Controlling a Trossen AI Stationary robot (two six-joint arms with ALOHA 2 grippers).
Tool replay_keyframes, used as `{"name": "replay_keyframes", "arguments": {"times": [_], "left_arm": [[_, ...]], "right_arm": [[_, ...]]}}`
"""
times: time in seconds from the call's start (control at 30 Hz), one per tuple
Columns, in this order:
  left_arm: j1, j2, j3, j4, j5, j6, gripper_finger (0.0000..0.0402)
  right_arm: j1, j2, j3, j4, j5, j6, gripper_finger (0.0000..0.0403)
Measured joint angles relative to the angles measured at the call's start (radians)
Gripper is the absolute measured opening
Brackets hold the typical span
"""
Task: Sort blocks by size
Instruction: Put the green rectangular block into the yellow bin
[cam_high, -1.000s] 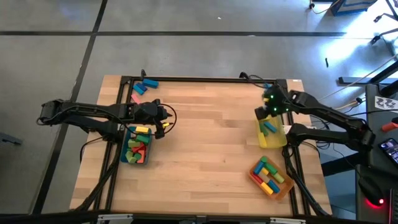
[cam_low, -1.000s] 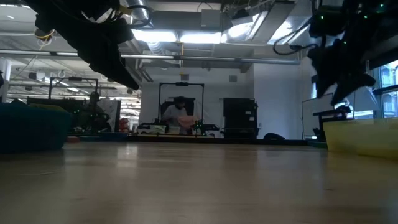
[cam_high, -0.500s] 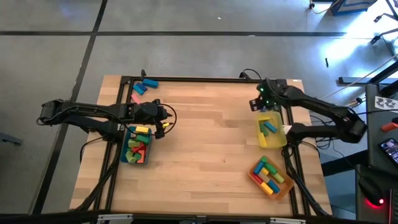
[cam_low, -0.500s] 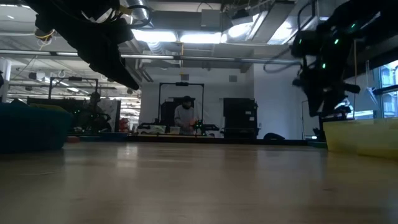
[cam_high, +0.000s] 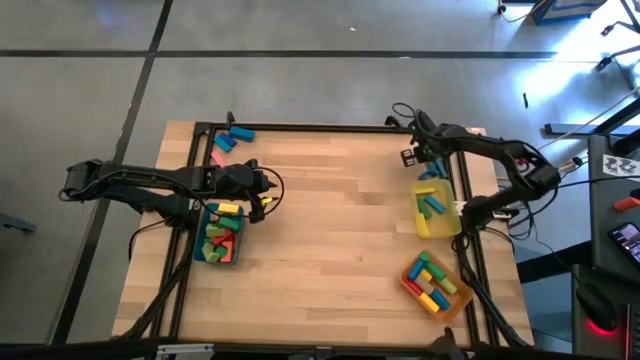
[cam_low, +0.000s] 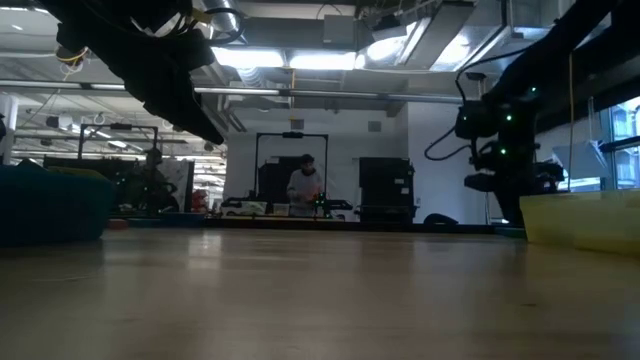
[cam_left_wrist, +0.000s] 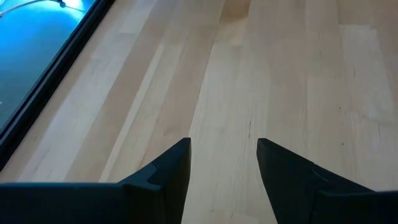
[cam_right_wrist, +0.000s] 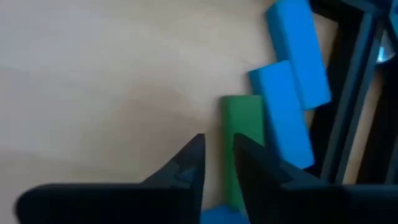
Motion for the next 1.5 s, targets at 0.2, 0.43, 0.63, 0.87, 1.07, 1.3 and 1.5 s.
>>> {"name": "replay_keyframes", "arguments": {"times": [0.2,0.43,0.63,0.87,1.07,1.3,1.5], "left_arm": [[0.000,0.000,0.000,0.000,0.000,0.000,0.0169],[0.000,0.000,0.000,0.000,0.000,0.000,0.0169],[0.000,0.000,0.000,0.000,0.000,-0.003,0.0169],[0.000,0.000,0.000,0.010,0.000,0.013,0.0169],[0.000,0.000,0.000,0.022,0.000,0.013,0.0169],[0.000,0.000,0.000,0.021,0.000,0.010,0.0169],[0.000,0.000,0.000,0.021,0.000,0.012,0.0169]], "right_arm": [[0.000,0.010,0.028,0.005,0.019,-0.002,0.0021],[-0.017,0.010,0.035,0.009,0.021,-0.007,0.0013],[-0.017,0.036,0.056,-0.020,0.021,-0.008,0.0005],[-0.017,0.137,0.162,-0.167,0.056,-0.006,0.0010],[-0.018,0.172,0.246,-0.253,0.104,0.000,0.0005],[-0.024,0.261,0.294,-0.340,0.117,0.015,0.0007],[-0.024,0.307,0.321,-0.360,0.134,0.021,0.0008]]}}
